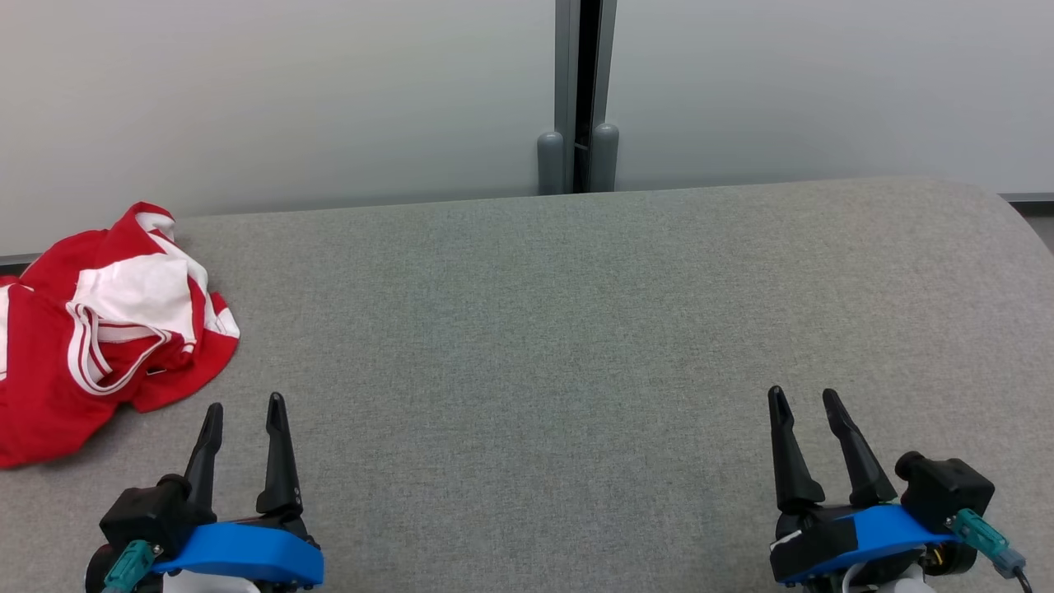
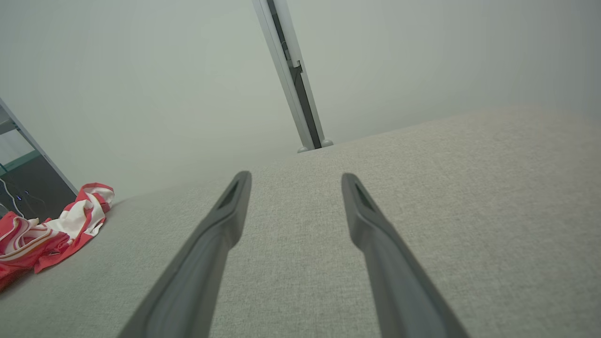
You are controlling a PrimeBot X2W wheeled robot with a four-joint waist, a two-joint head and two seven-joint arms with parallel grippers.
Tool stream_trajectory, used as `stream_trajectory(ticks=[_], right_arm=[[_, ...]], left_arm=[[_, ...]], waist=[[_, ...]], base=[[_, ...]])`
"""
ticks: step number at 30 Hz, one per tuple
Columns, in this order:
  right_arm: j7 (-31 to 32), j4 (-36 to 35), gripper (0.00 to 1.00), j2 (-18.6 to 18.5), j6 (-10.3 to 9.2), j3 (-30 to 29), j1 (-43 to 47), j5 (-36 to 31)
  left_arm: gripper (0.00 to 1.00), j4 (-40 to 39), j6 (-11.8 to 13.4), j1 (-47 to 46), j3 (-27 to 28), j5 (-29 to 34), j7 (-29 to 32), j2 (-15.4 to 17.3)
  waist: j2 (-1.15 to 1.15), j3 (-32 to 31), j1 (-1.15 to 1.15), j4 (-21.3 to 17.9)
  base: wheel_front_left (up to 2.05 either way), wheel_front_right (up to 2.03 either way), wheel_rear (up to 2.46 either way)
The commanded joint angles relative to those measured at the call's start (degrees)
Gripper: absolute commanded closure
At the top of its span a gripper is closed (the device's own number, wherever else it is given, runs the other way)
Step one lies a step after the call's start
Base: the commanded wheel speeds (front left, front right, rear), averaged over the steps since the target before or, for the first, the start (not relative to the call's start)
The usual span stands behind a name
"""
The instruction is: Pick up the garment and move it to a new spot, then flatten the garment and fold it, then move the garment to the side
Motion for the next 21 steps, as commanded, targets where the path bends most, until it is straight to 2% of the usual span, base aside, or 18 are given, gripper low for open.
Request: stream_trajectory(ticks=[1, 21], right_arm=[[-0.62, -0.09, 0.0, -0.2, 0.0, 0.24, -0.92, -1.81], [-2.85, 0.51, 0.0, -0.19, 0.0, 1.11, -1.24, -10.0]], left_arm=[[0.0, -0.01, 0.33, -0.98, -0.07, 1.64, -0.63, 0.43], [0.0, 0.98, 1.26, -1.18, -0.8, 9.67, -2.89, 0.5]], waist=[[0.0, 0.07, 0.0, -0.03], [0.0, 0.2, 0.0, 0.02]], base=[[0.0, 0.0, 0.0], [0.0, 0.0, 0.0]])
